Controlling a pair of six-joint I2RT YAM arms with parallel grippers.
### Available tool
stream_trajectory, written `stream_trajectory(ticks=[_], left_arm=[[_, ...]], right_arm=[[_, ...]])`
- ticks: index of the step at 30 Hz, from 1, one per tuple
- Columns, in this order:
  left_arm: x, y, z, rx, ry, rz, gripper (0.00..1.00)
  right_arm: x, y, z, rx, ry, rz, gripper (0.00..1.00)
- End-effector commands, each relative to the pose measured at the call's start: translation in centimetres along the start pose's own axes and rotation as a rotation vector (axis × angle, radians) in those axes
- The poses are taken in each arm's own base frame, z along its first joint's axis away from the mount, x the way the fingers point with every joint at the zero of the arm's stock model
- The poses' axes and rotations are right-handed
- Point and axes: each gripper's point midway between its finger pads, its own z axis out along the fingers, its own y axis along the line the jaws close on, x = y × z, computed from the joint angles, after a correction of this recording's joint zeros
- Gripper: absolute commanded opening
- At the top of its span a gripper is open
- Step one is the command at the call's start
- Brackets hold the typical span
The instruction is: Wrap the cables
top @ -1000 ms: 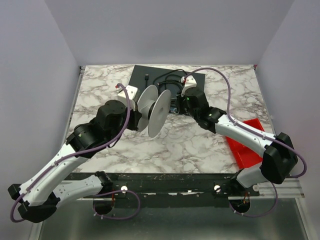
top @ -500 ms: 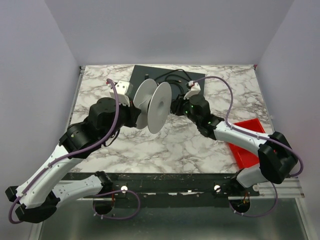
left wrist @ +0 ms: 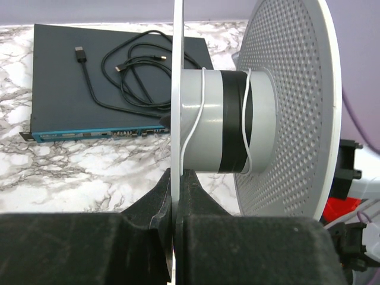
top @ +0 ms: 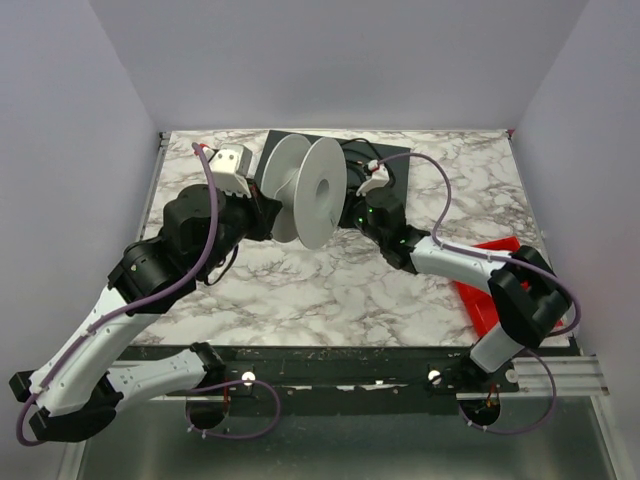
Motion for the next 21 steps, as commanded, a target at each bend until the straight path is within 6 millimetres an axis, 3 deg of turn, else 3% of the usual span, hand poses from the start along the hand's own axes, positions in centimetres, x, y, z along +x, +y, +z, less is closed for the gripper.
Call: stream_trajectory(ticks=[1, 8, 16, 21], left_arm=[[-4.5, -0.7, -0.8, 0.008, -0.157, -0.098, 0.0], [-5.5, -0.6, -0.9, -0.008, -0.193, -0.136, 0.0], [-6.7, 0.2, -0.8, -0.058, -0.248, -0.159, 0.0], [-8.0, 1.8, -0.5, -0.164, -0.312, -0.188, 0.0]], right_arm=[[0.4, 1.4, 0.9, -0.049, -0.008, 0.047, 0.36], [1.9, 2.4, 1.4, -0.118, 0.023, 0.084, 0.32], [4.6, 4.5, 0.9, -0.184, 0.084, 0.098, 0.08], [7.1, 5.6, -0.9, -0.2, 0.144, 0.097, 0.03]])
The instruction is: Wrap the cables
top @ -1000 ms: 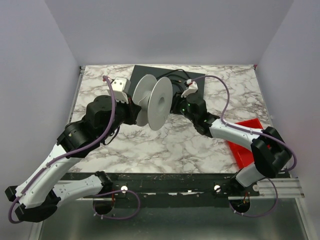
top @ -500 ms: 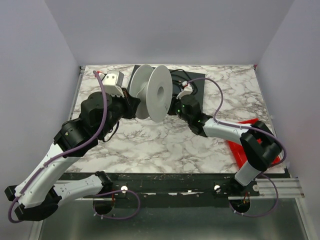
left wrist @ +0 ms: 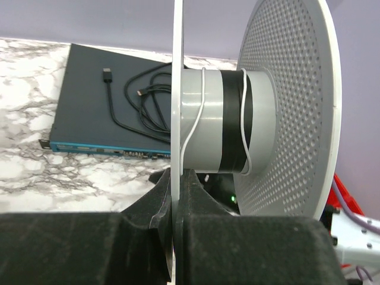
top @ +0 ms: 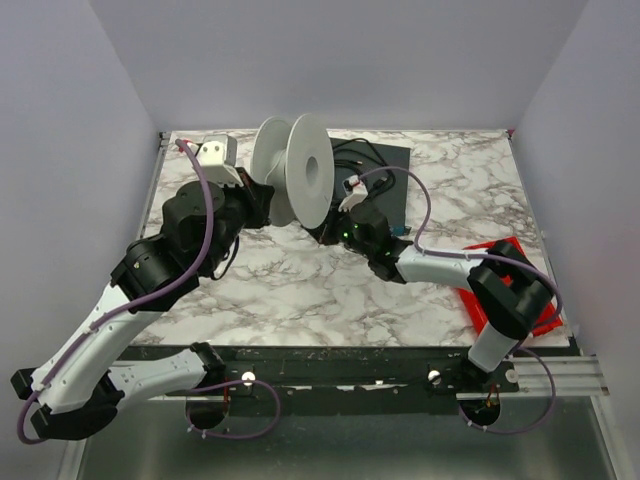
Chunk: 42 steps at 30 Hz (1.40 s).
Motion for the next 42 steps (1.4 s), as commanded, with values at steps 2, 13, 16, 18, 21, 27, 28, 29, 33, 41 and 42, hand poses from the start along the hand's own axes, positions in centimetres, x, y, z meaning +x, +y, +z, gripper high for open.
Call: stream_trajectory(ticks=[2, 13, 16, 18, 21, 27, 28, 29, 33, 41, 42], left_arm=[[-5.9, 0.9, 0.3, -0.115, -0.209, -0.121, 0.0], [-4.5, 5.0, 6.5, -0.369, -0.226, -0.044, 0.0], [-3.5, 6.1, 8.1, -0.436, -0.215, 0.045, 0.0], [-2.6, 6.7, 8.8, -0.455, -0.203, 0.081, 0.0], [-1.1, 6.7, 9.6, -0.439, -0.162, 0.123, 0.0], [1.6, 5.8, 10.2, -0.34, -0.07, 0.188, 0.0], [2.1, 5.4, 10.2, -0.309, -0.049, 0.201, 0.0], [2.6, 4.8, 10.3, -0.273, -0.022, 0.216, 0.0], [5.2, 3.1, 9.5, -0.175, 0.103, 0.291, 0.0], [8.9, 1.2, 6.9, -0.047, 0.232, 0.381, 0.0], [9.0, 1.0, 6.5, -0.034, 0.235, 0.382, 0.0]], right_arm=[[3.4, 1.8, -1.6, -0.02, 0.076, -0.02, 0.01], [4.4, 2.8, -6.4, 0.177, 0.145, -0.182, 0.01], [2.5, 3.0, -7.8, 0.255, 0.135, -0.266, 0.01], [0.6, 3.2, -8.8, 0.297, 0.113, -0.319, 0.01], [-3.1, 3.8, -10.2, 0.354, 0.05, -0.377, 0.01], [-10.3, 6.7, -12.0, 0.383, -0.091, -0.475, 0.01], [-11.0, 6.7, -12.0, 0.399, -0.101, -0.506, 0.01], [-11.8, 6.9, -11.9, 0.418, -0.117, -0.528, 0.01], [-14.2, 7.9, -11.5, 0.438, -0.174, -0.606, 0.01], [-17.4, 9.2, -11.1, 0.472, -0.264, -0.676, 0.01], [-17.6, 9.1, -11.0, 0.477, -0.259, -0.707, 0.01]])
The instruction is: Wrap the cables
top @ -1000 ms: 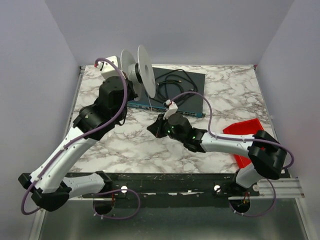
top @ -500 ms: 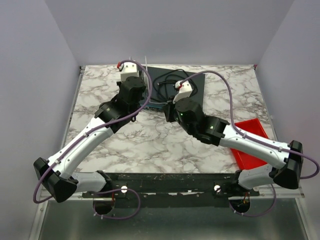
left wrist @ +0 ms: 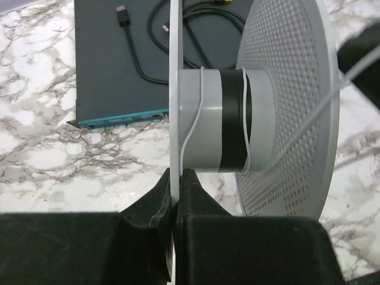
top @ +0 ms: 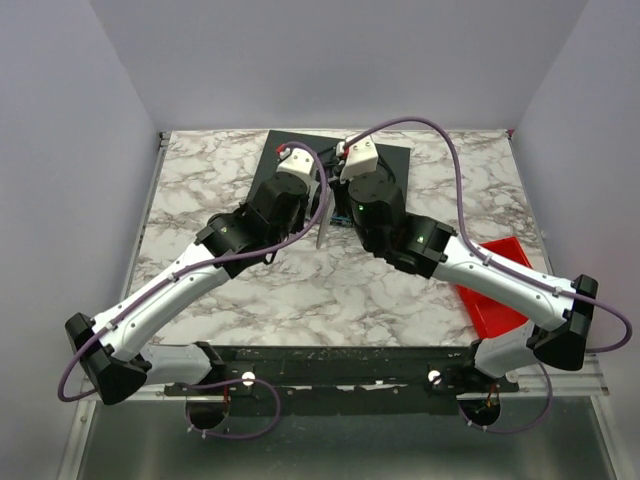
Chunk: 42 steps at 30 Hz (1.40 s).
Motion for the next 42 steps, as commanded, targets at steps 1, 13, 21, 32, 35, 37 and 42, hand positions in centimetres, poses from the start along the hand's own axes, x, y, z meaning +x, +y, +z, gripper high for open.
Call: stream_trajectory(ticks=[1, 13, 21, 32, 35, 37, 42], left_arm=[[-0.7, -1.0, -3.0, 0.107, -0.036, 0.02, 0.0], [-0.3, -1.4, -6.4, 0.212, -0.051, 0.083, 0.0], [-1.7, -2.1, -8.8, 0.308, -0.09, 0.043, 0.0], [-3.9, -2.2, -9.8, 0.309, -0.116, -0.069, 0.0], [-4.5, -2.3, -10.0, 0.308, -0.128, -0.097, 0.0], [-4.9, -2.3, -10.1, 0.309, -0.137, -0.11, 0.0], [-6.1, -2.3, -10.3, 0.301, -0.156, -0.153, 0.0]], right_arm=[[-2.7, -1.3, 0.5, 0.071, -0.067, -0.069, 0.01], [1.4, -4.1, 3.6, 0.044, 0.028, -0.004, 0.08], [4.9, -4.8, 4.7, -0.067, 0.08, 0.085, 0.1], [9.3, -4.6, 5.2, -0.23, 0.116, 0.229, 0.2], [10.1, -4.0, 5.2, -0.273, 0.117, 0.273, 0.22], [10.5, -3.5, 5.2, -0.301, 0.105, 0.303, 0.25], [11.9, -2.9, 5.7, -0.316, 0.097, 0.37, 0.36]])
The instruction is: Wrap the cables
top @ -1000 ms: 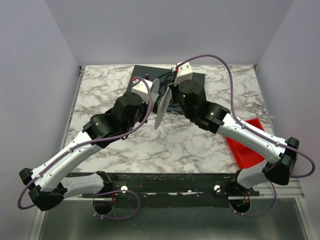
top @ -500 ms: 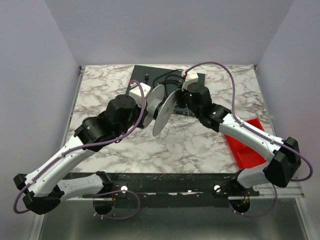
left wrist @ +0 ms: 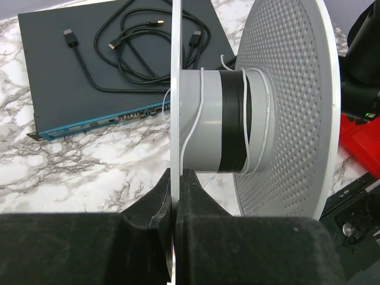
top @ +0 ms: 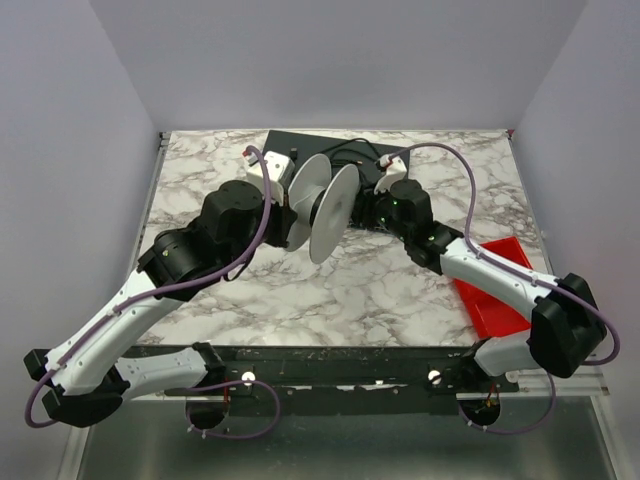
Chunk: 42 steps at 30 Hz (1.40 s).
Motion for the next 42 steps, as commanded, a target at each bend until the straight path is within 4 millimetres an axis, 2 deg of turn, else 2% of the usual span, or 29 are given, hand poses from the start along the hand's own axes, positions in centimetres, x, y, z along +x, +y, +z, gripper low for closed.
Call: stream_trajectory(ticks=[1, 6, 9, 16, 21, 24, 31, 34, 39, 42], left_arm=[[-4.1, -0.8, -1.0, 0.015, -0.121, -0.096, 0.0], [-5.6, -0.7, -1.5, 0.005, -0.169, -0.17, 0.0], [-6.7, -0.8, -2.0, 0.004, -0.198, -0.204, 0.0], [-8.4, -0.5, -2.8, -0.011, -0.245, -0.255, 0.0], [-9.4, 0.0, -2.9, -0.041, -0.281, -0.289, 0.0], [-10.2, 0.6, -3.1, -0.076, -0.309, -0.291, 0.0], [-11.8, 2.2, -2.8, -0.191, -0.341, -0.259, 0.0], [-12.0, 2.8, -2.3, -0.24, -0.344, -0.259, 0.0], [-12.3, 3.6, -1.5, -0.288, -0.343, -0.261, 0.0], [-12.3, 4.9, -0.7, -0.333, -0.336, -0.263, 0.0]], right_arm=[[-0.7, 1.4, 0.6, -0.085, -0.074, 0.091, 0.37], [-0.2, 0.9, 1.7, -0.064, -0.122, 0.182, 0.48], [0.0, 0.8, 2.3, -0.072, -0.143, 0.232, 0.49], [0.2, 2.2, 4.2, -0.142, -0.154, 0.329, 0.49], [1.7, 4.8, 5.1, -0.251, -0.095, 0.382, 0.49], [3.2, 5.8, 4.8, -0.264, -0.065, 0.373, 0.49], [6.1, 6.5, 2.4, -0.28, -0.003, 0.369, 0.48], [7.5, 7.7, 1.4, -0.303, 0.032, 0.358, 0.42], [9.1, 10.4, -0.6, -0.33, 0.075, 0.333, 0.16], [9.7, 11.0, -1.9, -0.315, 0.098, 0.312, 0.08]])
